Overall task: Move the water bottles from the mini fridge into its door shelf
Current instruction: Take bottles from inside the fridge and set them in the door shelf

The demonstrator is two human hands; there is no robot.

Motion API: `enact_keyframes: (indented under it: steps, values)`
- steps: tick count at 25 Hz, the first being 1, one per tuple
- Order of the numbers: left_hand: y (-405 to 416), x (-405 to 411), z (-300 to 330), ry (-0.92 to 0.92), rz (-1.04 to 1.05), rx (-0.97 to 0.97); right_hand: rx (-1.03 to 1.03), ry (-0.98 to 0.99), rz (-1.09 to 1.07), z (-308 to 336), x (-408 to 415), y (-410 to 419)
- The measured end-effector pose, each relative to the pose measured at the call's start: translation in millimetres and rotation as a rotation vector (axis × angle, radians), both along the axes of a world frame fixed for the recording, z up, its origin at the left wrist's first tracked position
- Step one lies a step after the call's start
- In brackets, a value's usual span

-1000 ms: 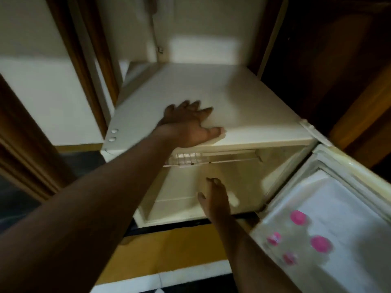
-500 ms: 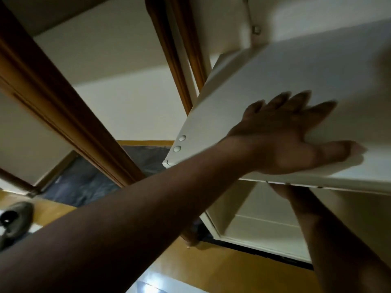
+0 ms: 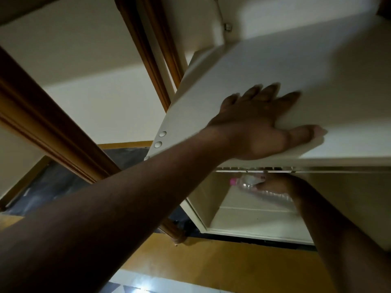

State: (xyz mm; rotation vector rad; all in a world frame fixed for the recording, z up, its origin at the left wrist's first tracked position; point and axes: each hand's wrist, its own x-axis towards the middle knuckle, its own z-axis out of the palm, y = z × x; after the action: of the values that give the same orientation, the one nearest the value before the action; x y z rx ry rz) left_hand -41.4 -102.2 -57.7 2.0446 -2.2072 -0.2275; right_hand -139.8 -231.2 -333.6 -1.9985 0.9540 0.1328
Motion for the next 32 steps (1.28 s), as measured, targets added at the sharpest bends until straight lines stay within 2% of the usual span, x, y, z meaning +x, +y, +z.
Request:
enact_keyframes:
  steps: [3,6,8,12,15,20,28,32]
  values:
    - [0.9,-0.4,-5.5,-0.011,-0.001,-0.008,0.074,-0.102,-0.150,-4.8,-21.7,11.6]
    - [-2.2,1.5,-4.1,-0.009,-0.002,-0.018,-0.170,-0.081,-0.318,-7.0,-27.9,33.3]
    - [-1.3,2.7,-3.9,0.006,0.000,-0.014,-0.284,-0.056,-0.229,2.7,-13.0,57.9]
    - [-0.1,1.8,-5.1,0.002,0.002,-0.011,-0.556,0.343,0.064,4.6,14.8,87.1]
    - [-1.4,2.1,-5.9,0.003,-0.001,-0.015,-0.624,0.353,0.051,3.7,14.5,96.4]
    - [-3.3,4.0,-8.2,-0.003,-0.001,-0.037,-0.550,0.225,-0.068,10.8,-3.4,124.5]
    - [-1.8,4.0,-6.2,-0.019,0.000,-0.049,-0.119,-0.183,-0.629,45.7,-73.9,186.5]
    - [-0.5,2.7,-5.1,-0.047,-0.008,-0.052,-0.113,-0.353,-0.839,74.3,-111.0,220.6]
